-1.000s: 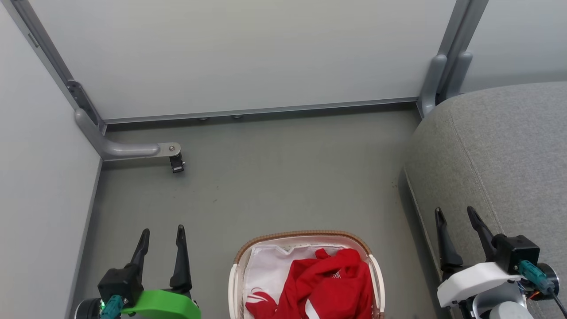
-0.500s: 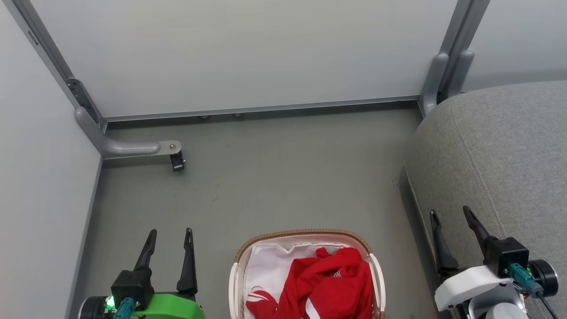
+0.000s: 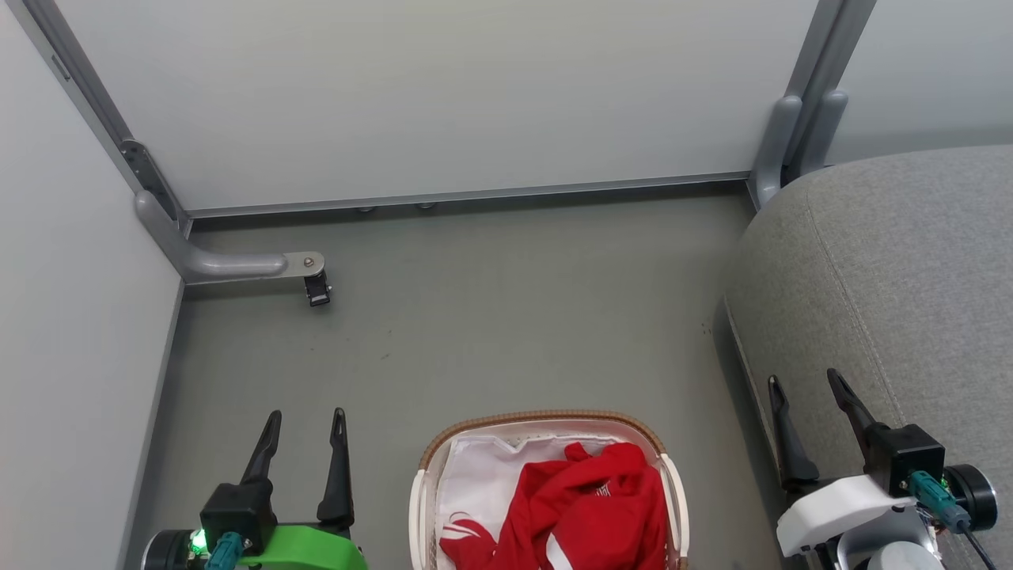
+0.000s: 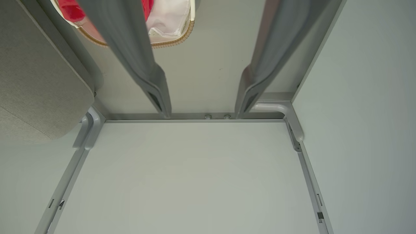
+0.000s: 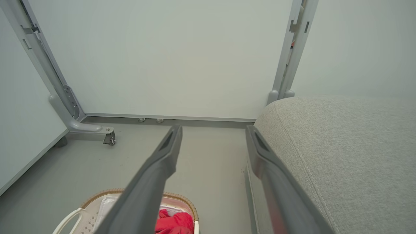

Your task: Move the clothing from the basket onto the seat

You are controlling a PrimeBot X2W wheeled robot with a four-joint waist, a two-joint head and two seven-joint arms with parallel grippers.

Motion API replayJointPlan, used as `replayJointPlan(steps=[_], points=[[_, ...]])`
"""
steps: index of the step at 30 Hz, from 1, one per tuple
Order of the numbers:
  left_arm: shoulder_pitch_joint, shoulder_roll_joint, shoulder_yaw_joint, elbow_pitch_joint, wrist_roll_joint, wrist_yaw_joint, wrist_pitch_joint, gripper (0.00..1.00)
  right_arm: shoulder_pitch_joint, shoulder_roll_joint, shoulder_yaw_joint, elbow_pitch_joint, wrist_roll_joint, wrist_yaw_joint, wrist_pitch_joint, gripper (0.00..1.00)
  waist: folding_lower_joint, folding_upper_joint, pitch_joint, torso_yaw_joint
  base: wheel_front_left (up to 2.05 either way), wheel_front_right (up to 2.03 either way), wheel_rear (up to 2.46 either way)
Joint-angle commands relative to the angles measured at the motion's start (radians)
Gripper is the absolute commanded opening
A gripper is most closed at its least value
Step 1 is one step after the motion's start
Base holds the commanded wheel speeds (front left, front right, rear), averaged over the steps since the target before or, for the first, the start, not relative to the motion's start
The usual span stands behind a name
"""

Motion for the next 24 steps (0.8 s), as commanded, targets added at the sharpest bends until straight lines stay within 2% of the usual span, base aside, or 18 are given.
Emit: replayJointPlan(steps=[1, 15, 24], points=[[0.014, 0.007, 0.0, 0.0, 0.006, 0.004, -0.001, 1.0, 0.012, -0.006, 0.0, 0.001, -0.004, 0.0, -0.005, 1.0, 0.0, 0.012, 0.0, 0.0, 0.0, 0.0, 0.0], [0.006, 0.007, -0.011, -0.012, 0.016, 0.002, -0.001, 1.0, 0.009, -0.006, -0.003, -0.01, -0.009, 0.0, -0.005, 1.0, 0.0, 0.012, 0.019, -0.001, 0.0, 0.0, 0.0], [-0.101, 0.006, -0.072, 0.018, 0.062, -0.038, 0.0, 1.0, -0.051, -0.006, -0.031, -0.051, -0.049, 0.0, -0.005, 1.0, 0.0, 0.012, 0.144, -0.004, 0.0, 0.0, 0.0]])
